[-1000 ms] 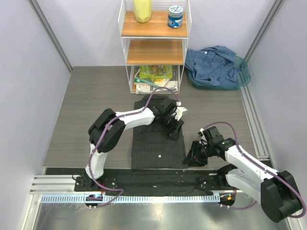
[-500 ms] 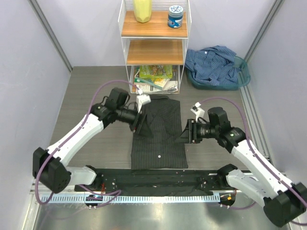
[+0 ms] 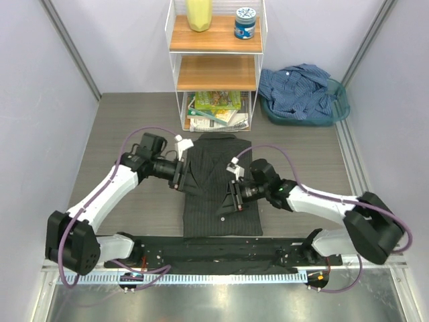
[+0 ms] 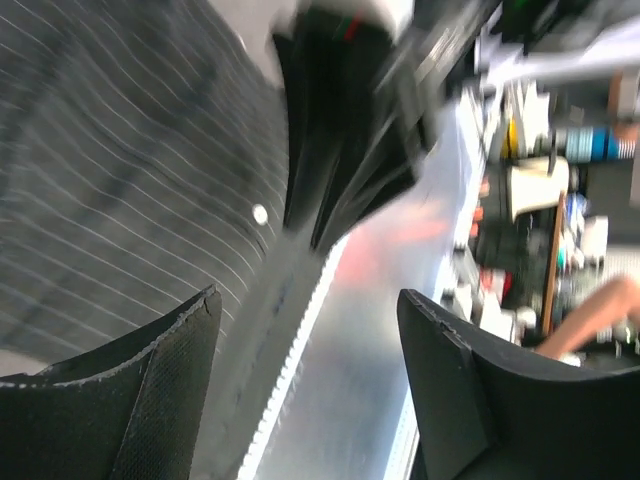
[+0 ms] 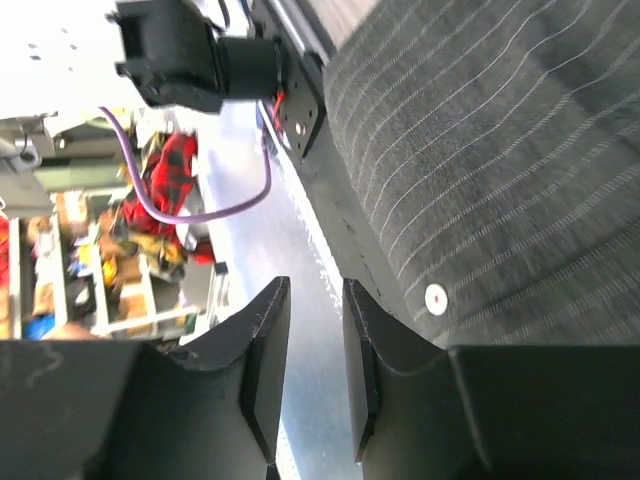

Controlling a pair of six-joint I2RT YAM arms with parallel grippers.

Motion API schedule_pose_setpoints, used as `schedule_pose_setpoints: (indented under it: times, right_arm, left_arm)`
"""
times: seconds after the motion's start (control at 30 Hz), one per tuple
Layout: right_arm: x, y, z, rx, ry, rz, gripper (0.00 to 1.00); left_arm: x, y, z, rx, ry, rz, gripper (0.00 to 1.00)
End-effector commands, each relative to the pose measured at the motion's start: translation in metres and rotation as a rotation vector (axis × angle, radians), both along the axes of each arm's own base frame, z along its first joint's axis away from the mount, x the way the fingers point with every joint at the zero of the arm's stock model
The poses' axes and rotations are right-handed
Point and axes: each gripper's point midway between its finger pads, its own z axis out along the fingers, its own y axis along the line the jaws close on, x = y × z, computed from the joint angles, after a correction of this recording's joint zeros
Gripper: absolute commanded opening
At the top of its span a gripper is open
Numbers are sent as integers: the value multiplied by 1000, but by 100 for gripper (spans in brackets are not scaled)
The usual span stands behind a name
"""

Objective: Fold and stack the long sleeve shirts
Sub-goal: Fold the shirt

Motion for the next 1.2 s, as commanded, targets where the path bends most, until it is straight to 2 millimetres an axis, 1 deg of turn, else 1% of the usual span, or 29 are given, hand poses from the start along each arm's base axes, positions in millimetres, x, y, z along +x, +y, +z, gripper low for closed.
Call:
schedule_pose_setpoints:
  times: [0.0,0.07,0.1,0.17,0.2,0.23,0.3,0.33,0.4,0.43,0.53,0.57,0.6,0.63,0.7,0.77,0.8,0.87,0.9,0.97,1.0,1.07,1.1,1.17]
  right_arm:
    - [-9,11,-30,-7,71,43,33]
    - [-8,6,-54,-58,74,32,33]
    - [-9,3,-73,-124,113,32,33]
    - [-14,-1,-96,-191,167,61,31]
    - [-17,-5,-116,-236,232,58,31]
    - [-17,-7,-123,-240,269,56,31]
    - [-15,-2,-129,-234,292,55,29]
    - [-14,1,-127,-217,301,56,29]
    - [-8,10,-109,-152,263,66,29]
    - [-3,15,-89,-100,208,66,29]
    - [-3,25,-46,4,94,102,30]
    - [-5,29,-26,44,39,119,31]
    - [-12,37,-15,61,-1,155,31]
    - [-17,42,-11,70,-46,191,32]
    - [-29,54,-12,68,-58,244,32]
    - [-30,61,-24,56,-55,261,31]
    - [-30,65,-40,30,-13,267,31]
    - [-27,73,-51,27,20,264,31]
    - [-24,77,-68,2,53,261,31]
    - [-21,84,-78,-8,102,241,32]
    - [-22,83,-96,-37,157,235,33]
    - [-24,81,-106,-30,233,189,33]
    - [-26,80,-115,-39,265,176,33]
    - [-24,84,-110,1,272,173,34]
  left_arm:
    - [28,6,26,-71,-80,107,73]
    - [41,15,23,-52,-87,171,72]
    - [43,17,23,-56,-62,198,72]
    - [53,22,24,-70,-65,244,73]
    - [54,24,26,-79,-67,254,72]
    - [56,25,27,-86,-64,268,72]
    - [54,27,30,-94,-87,267,73]
    - [53,28,31,-96,-97,265,72]
    - [49,28,31,-106,-96,250,72]
    - [45,28,29,-108,-99,246,72]
    - [36,29,31,-122,-106,231,73]
    - [35,29,33,-127,-114,227,73]
    - [35,29,33,-129,-117,227,73]
    - [35,29,34,-130,-120,229,73]
    - [36,29,35,-139,-118,234,73]
    - [42,30,35,-144,-119,250,73]
    - [44,30,36,-149,-103,262,73]
    - [49,34,39,-163,-105,281,73]
    - [50,35,40,-169,-105,286,73]
    - [53,39,41,-172,-109,298,73]
    - [55,42,40,-170,-107,312,73]
    - [57,47,37,-166,-93,328,73]
    - [60,53,33,-163,-77,355,73]
    - [60,56,33,-178,-66,358,73]
